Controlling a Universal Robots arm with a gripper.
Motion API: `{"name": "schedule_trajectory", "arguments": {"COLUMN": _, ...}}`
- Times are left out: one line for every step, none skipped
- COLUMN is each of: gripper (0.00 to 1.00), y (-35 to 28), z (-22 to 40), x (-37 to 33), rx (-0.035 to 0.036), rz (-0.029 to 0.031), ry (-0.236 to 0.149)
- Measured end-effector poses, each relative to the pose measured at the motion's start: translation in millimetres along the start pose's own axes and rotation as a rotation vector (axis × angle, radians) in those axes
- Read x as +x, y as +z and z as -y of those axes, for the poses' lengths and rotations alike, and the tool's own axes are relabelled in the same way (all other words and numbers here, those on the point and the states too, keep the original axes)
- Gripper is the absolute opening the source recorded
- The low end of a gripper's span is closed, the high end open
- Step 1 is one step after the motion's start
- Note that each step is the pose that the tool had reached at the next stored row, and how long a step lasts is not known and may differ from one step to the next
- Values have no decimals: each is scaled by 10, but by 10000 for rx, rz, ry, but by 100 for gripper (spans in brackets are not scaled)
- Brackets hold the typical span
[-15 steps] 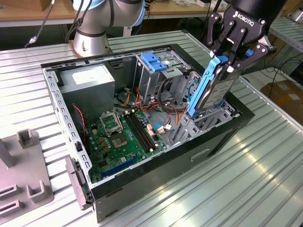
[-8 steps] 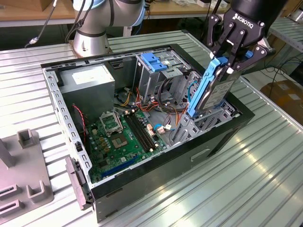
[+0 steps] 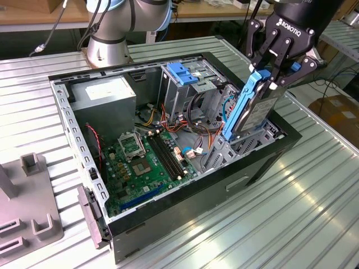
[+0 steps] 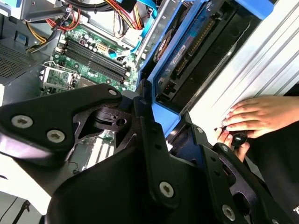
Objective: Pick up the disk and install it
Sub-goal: 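Insert the disk into the insertion slot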
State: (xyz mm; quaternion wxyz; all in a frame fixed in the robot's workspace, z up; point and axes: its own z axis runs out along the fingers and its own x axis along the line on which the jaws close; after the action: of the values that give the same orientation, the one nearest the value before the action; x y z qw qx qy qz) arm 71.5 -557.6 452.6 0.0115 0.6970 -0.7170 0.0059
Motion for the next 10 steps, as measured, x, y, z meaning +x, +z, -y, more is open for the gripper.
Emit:
{"name": "schedule_trajectory", "arguments": {"gripper": 37, "y": 5, "z": 0, "x": 8, "rx": 0, "rz": 5, "ry": -5}}
{"name": "schedule_trajectory", "arguments": {"gripper": 37, "y": 7, "z": 0, "x": 9, "rx": -1, "rz": 9, "ry": -10}}
{"name": "schedule_trajectory", "arguments": {"gripper": 37, "y": 8, "z": 0, "x": 9, "rx": -1, "rz": 10, "ry": -17}}
{"name": "schedule_trajectory", "arguments": {"gripper": 37, "y": 9, "z": 0, "x": 9, "rx": -1, "rz": 10, "ry": -29}}
{"name": "schedule_trajectory", "arguments": {"gripper": 37, "y": 10, "z": 0, "x": 9, "rx": -1, "rz": 11, "ry": -37}}
{"name": "schedule_trajectory", "arguments": {"gripper": 37, "y": 11, "z": 0, "x": 8, "rx": 1, "rz": 15, "ry": -48}}
{"name": "schedule_trajectory", "arguments": {"gripper": 37, "y": 11, "z": 0, "x": 6, "rx": 1, "rz": 14, "ry": -61}}
{"name": "schedule_trajectory", "arguments": {"gripper": 37, "y": 11, "z": 0, "x": 6, "rx": 1, "rz": 13, "ry": -84}}
{"name": "schedule_trajectory", "arguments": {"gripper": 37, "y": 10, "z": 0, "x": 6, "rx": 1, "rz": 12, "ry": -109}}
{"name": "schedule_trajectory", "arguments": {"gripper": 37, "y": 10, "z": 0, "x": 6, "rx": 2, "rz": 12, "ry": -116}}
